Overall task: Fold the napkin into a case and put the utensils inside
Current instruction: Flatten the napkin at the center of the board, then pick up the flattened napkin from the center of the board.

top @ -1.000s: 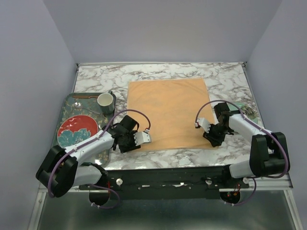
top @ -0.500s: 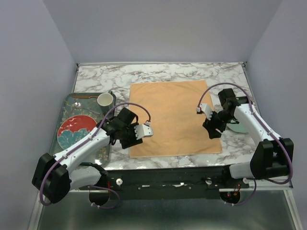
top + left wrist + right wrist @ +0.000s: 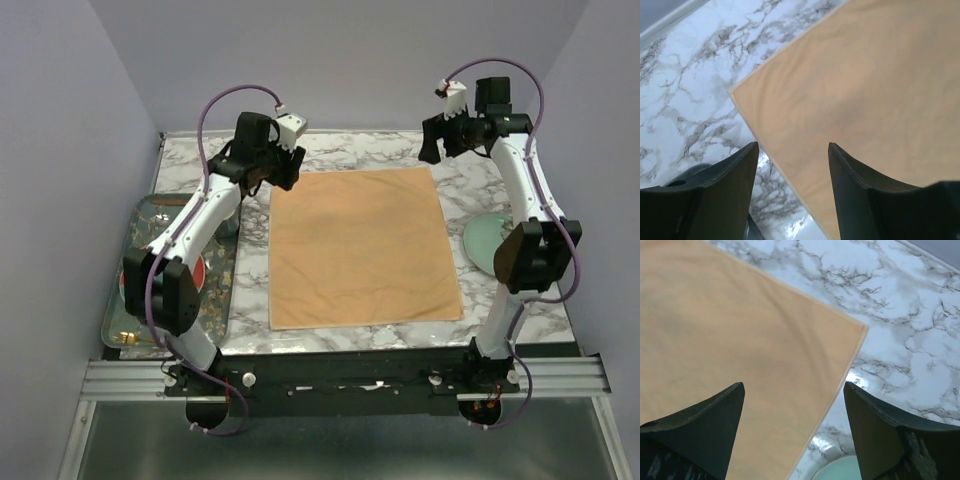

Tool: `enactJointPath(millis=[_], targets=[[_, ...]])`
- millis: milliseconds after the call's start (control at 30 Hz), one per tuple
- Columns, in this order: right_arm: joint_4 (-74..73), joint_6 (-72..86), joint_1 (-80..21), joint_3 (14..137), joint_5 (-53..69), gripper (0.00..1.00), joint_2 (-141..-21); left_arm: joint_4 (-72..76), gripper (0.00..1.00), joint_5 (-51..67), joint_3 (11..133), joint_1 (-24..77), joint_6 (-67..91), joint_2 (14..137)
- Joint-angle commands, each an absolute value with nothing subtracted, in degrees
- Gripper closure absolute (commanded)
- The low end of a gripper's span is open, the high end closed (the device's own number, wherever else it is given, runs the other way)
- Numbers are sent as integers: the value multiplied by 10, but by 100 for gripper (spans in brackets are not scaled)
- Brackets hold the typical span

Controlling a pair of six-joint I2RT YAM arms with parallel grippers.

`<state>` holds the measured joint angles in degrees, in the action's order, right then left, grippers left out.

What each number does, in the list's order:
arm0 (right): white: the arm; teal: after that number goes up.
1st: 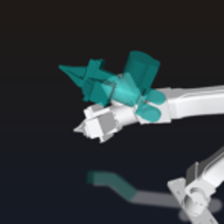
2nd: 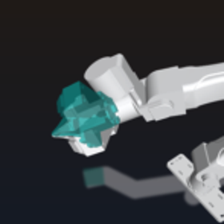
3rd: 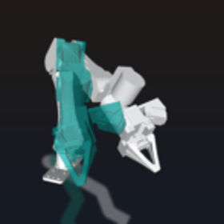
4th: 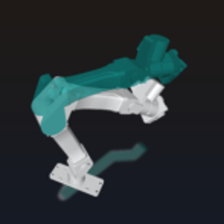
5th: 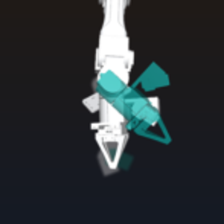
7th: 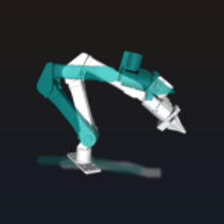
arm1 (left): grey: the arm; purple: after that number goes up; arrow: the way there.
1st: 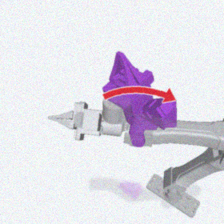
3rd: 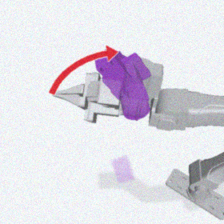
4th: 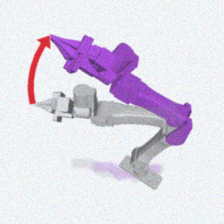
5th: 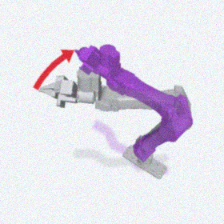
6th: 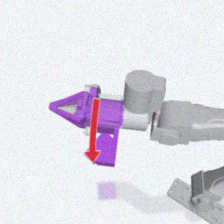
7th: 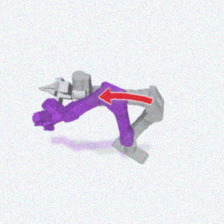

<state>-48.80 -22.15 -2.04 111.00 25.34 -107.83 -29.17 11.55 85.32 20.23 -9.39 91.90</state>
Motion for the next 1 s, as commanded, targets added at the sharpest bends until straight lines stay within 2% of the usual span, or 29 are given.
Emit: enactJointPath(millis=[0, 267, 367, 533, 733, 967], targets=[[-459, -106, -8, 1203, 203, 13, -1200, -263, 35, 71, 951, 181, -3, 1030], [-412, -87, -3, 1267, 156, 16, -1307, -322, 39, 21, 1125, 142, 48, 1211], [-403, -83, -4, 1287, 146, 18, -1341, -330, 41, 17, 1150, 134, 54, 1248], [-391, -69, 10, 1303, 141, 20, -1381, -329, 42, 11, 1157, 130, 42, 1276], [-390, -40, 10, 1315, 92, 28, -1420, -317, 43, 5, 1136, 130, 39, 1281], [-397, -28, 10, 1318, 106, 28, -1453, -316, 43, 4, 1116, 127, 35, 1284]])
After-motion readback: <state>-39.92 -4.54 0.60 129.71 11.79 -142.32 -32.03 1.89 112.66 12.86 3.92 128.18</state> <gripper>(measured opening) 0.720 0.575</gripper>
